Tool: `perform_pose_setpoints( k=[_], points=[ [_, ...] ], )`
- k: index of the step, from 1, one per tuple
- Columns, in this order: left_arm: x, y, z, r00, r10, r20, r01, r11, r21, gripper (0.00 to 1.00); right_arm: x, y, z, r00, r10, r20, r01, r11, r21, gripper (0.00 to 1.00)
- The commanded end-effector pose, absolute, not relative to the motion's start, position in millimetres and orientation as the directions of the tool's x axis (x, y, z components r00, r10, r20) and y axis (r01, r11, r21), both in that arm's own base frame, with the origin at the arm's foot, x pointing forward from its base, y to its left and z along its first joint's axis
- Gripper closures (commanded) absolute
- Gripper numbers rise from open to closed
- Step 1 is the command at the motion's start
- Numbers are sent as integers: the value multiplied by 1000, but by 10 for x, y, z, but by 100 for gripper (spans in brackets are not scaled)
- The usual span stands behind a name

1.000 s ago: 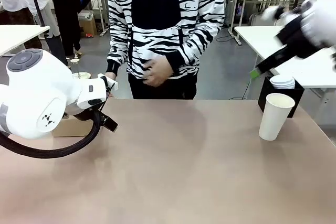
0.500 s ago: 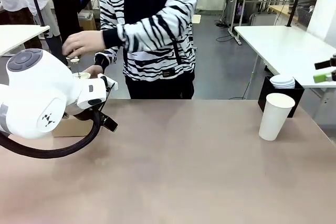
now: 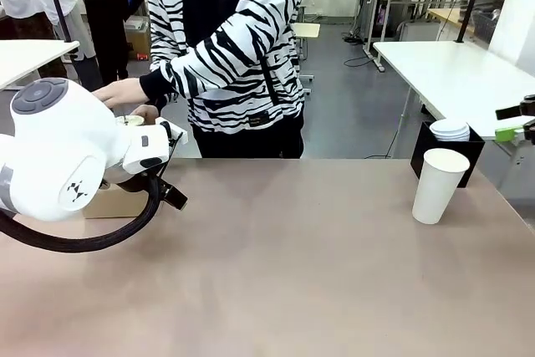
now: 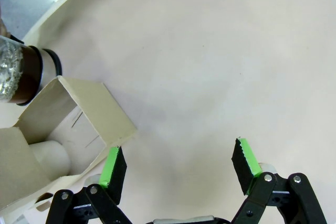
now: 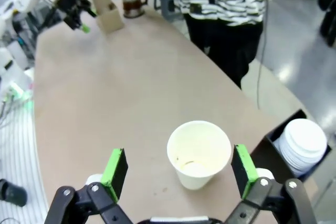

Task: Pour a drink into a cup and package it in a carrier.
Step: Pick up the 600 ml Paper Cup and place it in the middle top area of the table.

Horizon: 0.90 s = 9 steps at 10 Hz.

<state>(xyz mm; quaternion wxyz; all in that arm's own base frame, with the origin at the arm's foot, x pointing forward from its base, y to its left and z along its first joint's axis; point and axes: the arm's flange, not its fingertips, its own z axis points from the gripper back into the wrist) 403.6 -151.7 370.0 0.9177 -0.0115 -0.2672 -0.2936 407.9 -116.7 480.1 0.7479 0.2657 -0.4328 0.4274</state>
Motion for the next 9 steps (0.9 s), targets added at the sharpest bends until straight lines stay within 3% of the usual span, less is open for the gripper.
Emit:
perform_pose_setpoints(
  k=[1, 3, 9],
  points=[
    [4033, -1517, 3703, 684, -533, 498, 546, 827, 135, 0, 4108, -1169, 4729, 261, 394, 881, -872, 488, 40, 0],
    [4033, -1517, 3703, 684, -533, 498, 546, 827, 135, 0, 4360, -1604, 4336, 287, 266, 920, -901, 400, 166, 0],
    [4033, -1517, 3703, 684, -533, 498, 546, 827, 135, 0, 4506, -1909, 3036, 129, 78, 989, -917, 389, 89, 0]
  ],
)
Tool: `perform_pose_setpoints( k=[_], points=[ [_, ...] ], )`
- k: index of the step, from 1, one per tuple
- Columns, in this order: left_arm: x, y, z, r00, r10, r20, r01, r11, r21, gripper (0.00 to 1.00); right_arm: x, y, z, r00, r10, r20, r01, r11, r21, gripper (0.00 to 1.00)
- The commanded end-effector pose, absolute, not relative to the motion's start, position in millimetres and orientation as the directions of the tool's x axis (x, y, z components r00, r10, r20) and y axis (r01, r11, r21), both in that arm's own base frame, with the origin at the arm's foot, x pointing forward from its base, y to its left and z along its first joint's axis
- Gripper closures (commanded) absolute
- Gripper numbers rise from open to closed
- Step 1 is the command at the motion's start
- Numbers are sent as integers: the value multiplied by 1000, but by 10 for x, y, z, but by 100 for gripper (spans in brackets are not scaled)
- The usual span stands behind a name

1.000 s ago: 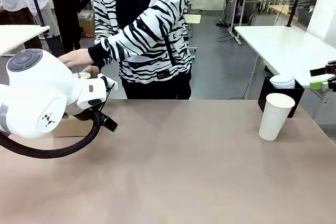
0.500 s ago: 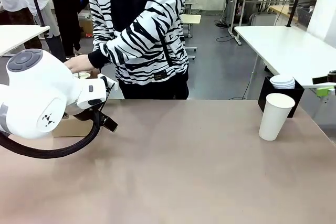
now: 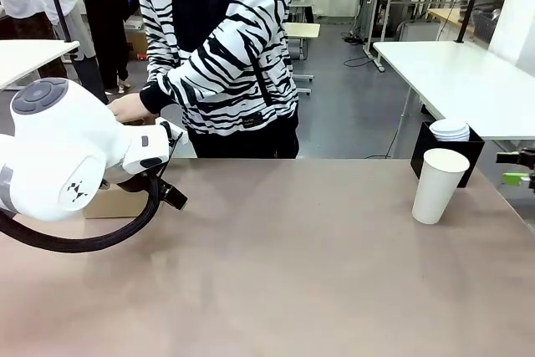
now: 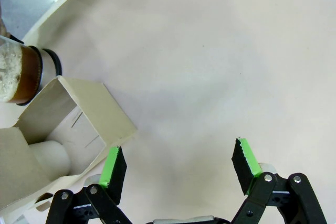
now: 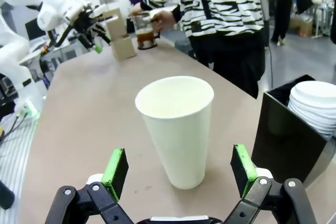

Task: Pour a drink into a cup and package it in a carrier.
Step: Pick up the 600 ml Paper Cup and place it in the middle top area of the table.

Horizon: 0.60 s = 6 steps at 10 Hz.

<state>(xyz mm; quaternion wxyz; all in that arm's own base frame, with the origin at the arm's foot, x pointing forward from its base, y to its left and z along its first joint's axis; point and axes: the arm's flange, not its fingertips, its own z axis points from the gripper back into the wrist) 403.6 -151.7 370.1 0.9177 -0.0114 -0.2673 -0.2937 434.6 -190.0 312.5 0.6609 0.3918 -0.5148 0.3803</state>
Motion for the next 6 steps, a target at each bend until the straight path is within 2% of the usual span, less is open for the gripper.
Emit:
perform_pose_setpoints(
  k=[1, 6],
  points=[
    [4033, -1517, 3703, 684, -533, 498, 546, 827, 135, 0, 4537, -1852, 2852, 131, 24, 991, -912, 395, 111, 0],
    [4033, -1517, 3703, 684, -533, 498, 546, 827, 135, 0, 4616, -1483, 2514, 96, -26, 995, -920, 378, 99, 0]
  ],
)
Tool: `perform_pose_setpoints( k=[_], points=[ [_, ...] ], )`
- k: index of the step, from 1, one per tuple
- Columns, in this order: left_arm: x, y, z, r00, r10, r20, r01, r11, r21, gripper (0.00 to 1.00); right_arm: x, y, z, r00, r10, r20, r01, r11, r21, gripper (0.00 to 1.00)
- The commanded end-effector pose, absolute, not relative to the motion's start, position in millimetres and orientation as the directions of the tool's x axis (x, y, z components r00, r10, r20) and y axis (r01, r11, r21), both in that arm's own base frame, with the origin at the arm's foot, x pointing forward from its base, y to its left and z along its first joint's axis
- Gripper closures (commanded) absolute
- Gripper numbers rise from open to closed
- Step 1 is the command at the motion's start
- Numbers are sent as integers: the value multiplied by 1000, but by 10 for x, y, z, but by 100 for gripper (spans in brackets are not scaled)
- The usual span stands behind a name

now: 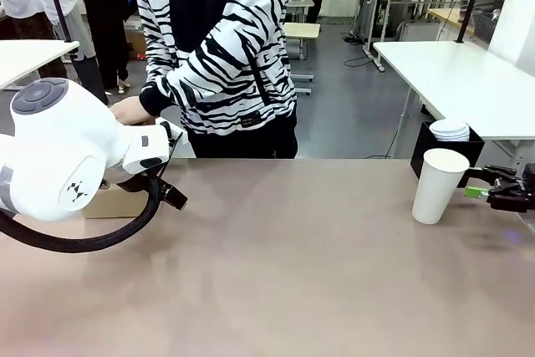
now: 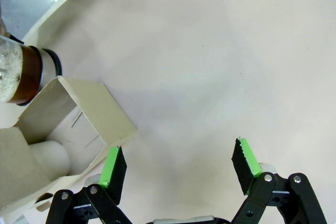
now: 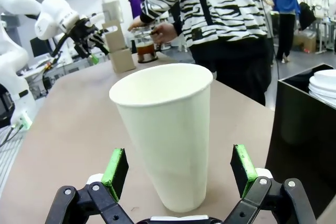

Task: Pour a drink into a cup and package it in a carrier.
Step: Pick up the 600 ml Paper Cup and place it in the middle top area of the table.

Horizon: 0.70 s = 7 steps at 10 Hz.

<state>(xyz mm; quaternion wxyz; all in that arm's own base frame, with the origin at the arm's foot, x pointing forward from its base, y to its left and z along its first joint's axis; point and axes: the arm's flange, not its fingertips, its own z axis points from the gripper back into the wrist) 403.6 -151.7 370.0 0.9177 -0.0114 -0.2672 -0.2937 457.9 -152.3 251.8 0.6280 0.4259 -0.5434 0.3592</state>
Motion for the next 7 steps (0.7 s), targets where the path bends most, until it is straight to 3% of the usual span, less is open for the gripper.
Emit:
perform_pose_setpoints(
  k=[1, 7],
  points=[
    [4033, -1517, 3703, 684, -533, 498, 546, 827, 135, 0, 4630, -1430, 2491, 90, -30, 996, -925, 368, 95, 0],
    [4033, -1517, 3703, 684, -533, 498, 546, 827, 135, 0, 4756, -1026, 2330, 86, -19, 996, -931, 354, 87, 0]
  ],
)
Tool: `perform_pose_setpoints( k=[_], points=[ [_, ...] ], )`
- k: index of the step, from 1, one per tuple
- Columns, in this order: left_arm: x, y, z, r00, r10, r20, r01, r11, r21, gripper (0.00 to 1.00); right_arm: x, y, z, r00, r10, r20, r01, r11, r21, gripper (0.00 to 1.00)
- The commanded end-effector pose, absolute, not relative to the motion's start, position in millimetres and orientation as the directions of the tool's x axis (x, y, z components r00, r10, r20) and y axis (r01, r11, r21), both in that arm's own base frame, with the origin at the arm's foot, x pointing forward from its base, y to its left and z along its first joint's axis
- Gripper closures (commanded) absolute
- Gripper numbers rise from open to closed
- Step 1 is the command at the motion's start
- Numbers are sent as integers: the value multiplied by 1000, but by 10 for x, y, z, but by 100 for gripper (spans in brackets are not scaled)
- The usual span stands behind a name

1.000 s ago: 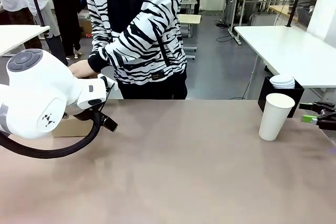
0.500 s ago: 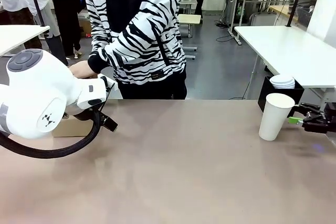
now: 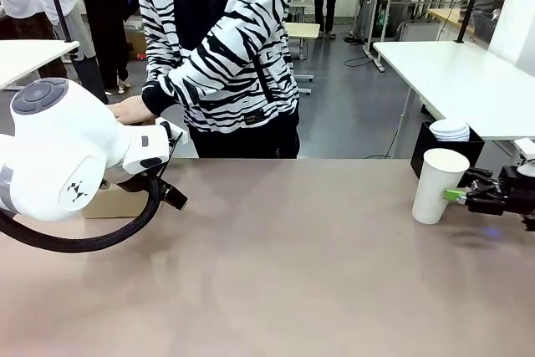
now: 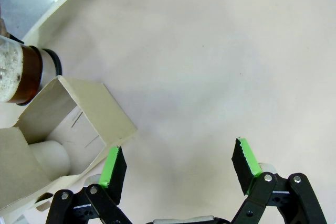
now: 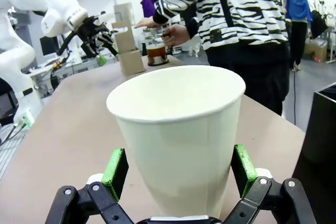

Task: Pour a drink into a cup and package it in a carrier.
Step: Pick up the 600 ml Paper Cup and place it in the middle top area of the table.

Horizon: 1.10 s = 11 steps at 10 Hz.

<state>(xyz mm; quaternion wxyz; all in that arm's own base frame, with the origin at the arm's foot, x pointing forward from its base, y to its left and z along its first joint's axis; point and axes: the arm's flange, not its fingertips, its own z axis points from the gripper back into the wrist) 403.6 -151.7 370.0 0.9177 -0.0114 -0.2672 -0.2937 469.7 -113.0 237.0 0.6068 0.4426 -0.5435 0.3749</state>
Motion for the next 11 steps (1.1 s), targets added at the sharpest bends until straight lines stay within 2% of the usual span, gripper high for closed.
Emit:
perform_pose_setpoints(
  k=[1, 6, 7, 9, 10, 11],
  points=[
    [4033, -1517, 3703, 684, -533, 498, 546, 827, 135, 0, 4772, -973, 2320, 94, -23, 995, -933, 346, 96, 0],
    [4033, -1517, 3703, 684, -533, 498, 546, 827, 135, 0, 4831, -868, 2337, 125, -25, 992, -934, 334, 126, 0],
    [4033, -1517, 3703, 684, -533, 498, 546, 827, 135, 0, 4822, -870, 2339, 139, -41, 989, -934, 326, 145, 19],
    [4033, -1517, 3703, 684, -533, 498, 546, 827, 135, 0, 4728, -957, 2396, 158, -74, 985, -957, 236, 171, 20],
    [4033, -1517, 3703, 684, -533, 498, 546, 827, 135, 0, 4770, -895, 2325, 132, -42, 990, -942, 304, 138, 20],
    [4033, -1517, 3703, 684, -533, 498, 546, 827, 135, 0, 4770, -895, 2325, 132, -42, 990, -942, 304, 138, 20]
  ],
)
